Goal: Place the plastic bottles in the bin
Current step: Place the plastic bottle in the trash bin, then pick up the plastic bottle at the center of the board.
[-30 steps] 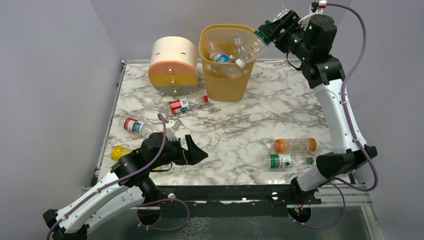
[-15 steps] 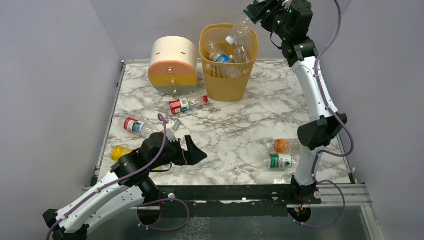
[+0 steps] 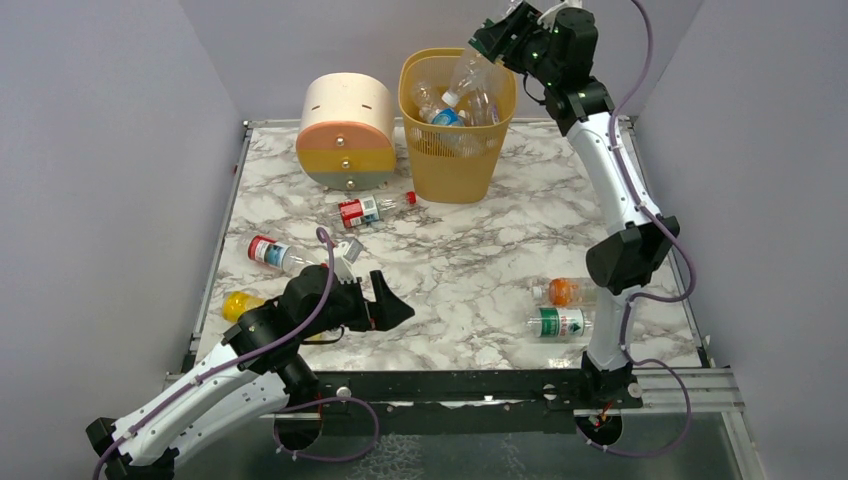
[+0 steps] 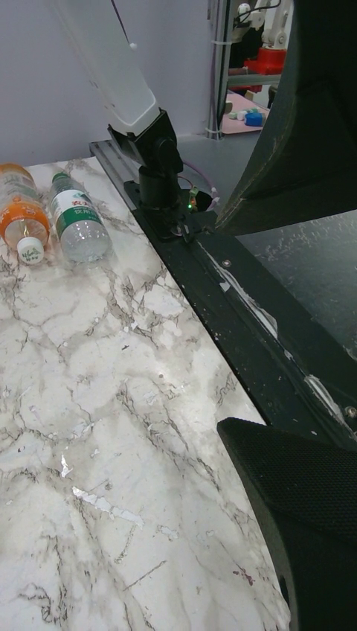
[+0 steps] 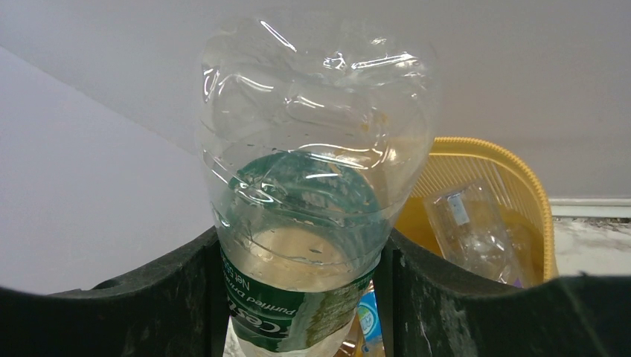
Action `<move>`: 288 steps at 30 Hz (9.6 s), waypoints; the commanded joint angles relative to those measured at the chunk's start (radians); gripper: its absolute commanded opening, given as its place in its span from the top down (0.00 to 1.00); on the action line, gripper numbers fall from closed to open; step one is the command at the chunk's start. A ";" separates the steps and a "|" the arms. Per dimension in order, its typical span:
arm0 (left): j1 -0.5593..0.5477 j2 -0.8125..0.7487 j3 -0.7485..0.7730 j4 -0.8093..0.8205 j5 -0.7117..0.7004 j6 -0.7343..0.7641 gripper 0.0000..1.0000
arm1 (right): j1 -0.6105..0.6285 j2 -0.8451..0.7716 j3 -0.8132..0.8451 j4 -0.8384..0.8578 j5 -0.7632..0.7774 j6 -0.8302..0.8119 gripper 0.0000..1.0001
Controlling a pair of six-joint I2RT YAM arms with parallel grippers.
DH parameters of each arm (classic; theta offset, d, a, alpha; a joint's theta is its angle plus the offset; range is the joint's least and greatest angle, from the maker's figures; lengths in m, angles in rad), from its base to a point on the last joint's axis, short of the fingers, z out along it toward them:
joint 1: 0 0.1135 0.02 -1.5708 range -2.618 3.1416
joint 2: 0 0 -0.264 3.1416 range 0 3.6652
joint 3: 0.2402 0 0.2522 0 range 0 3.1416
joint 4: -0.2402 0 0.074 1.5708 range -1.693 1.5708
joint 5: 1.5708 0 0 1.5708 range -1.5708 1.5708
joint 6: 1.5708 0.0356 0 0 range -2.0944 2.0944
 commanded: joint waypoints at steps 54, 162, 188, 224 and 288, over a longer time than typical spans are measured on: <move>-0.006 -0.117 -0.009 -0.041 0.084 0.001 0.01 | 0.034 -0.922 -1.010 -0.393 0.023 -0.107 0.00; -0.004 0.406 -0.042 0.416 0.271 0.132 0.01 | 0.040 -0.801 -1.215 -0.788 0.511 0.325 0.01; 0.000 0.338 -0.030 0.330 0.318 0.199 0.01 | 0.039 -0.680 -1.321 -0.958 0.561 0.898 0.01; 0.004 0.074 0.144 -0.007 0.190 0.115 0.01 | -0.075 -0.426 -1.302 -0.833 0.625 0.961 0.03; 0.004 0.099 0.097 -0.024 0.116 0.070 0.01 | 0.079 -0.508 -0.374 -0.481 0.137 0.162 0.66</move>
